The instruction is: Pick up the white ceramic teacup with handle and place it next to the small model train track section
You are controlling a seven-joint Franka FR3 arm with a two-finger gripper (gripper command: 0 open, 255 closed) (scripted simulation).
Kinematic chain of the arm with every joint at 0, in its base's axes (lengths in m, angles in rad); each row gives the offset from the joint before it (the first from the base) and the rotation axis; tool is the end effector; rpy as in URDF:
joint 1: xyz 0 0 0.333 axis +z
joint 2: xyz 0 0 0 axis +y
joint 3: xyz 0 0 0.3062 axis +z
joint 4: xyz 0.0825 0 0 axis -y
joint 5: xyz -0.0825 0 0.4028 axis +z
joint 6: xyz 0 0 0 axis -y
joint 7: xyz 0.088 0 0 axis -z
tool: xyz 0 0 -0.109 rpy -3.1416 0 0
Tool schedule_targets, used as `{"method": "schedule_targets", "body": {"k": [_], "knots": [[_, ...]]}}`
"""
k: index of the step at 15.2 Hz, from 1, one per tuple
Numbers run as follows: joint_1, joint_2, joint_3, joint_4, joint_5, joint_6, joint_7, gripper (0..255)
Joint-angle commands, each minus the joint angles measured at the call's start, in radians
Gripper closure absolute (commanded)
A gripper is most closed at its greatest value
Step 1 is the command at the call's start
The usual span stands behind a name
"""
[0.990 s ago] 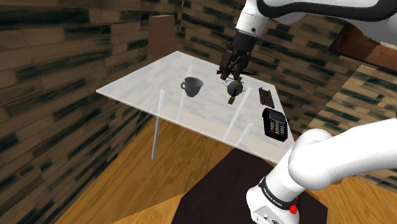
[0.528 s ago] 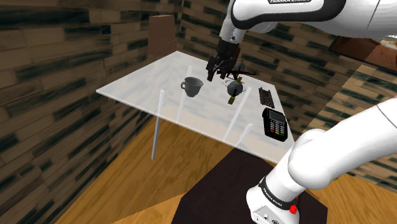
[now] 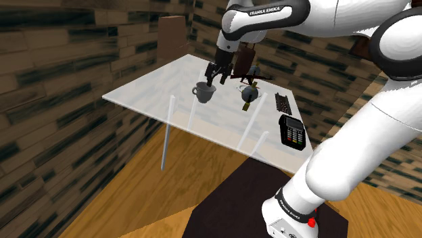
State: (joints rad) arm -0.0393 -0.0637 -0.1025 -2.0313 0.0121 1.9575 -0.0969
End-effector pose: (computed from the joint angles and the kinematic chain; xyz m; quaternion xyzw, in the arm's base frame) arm 0.5476 -0.0780 0.4542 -0.9996 0.0246 0.0041 0.0094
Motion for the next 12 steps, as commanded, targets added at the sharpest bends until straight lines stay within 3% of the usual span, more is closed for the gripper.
{"method": "schedule_targets", "body": {"k": [1,11,12], "knots": [[-0.005,0.087,-0.007,0.075,0.006,0.014,-0.016,0],[-0.043,0.479,-0.016,0.457,0.039,0.035,-0.078,0],[-0.043,0.483,-0.016,0.449,0.039,0.047,-0.078,0]]}}
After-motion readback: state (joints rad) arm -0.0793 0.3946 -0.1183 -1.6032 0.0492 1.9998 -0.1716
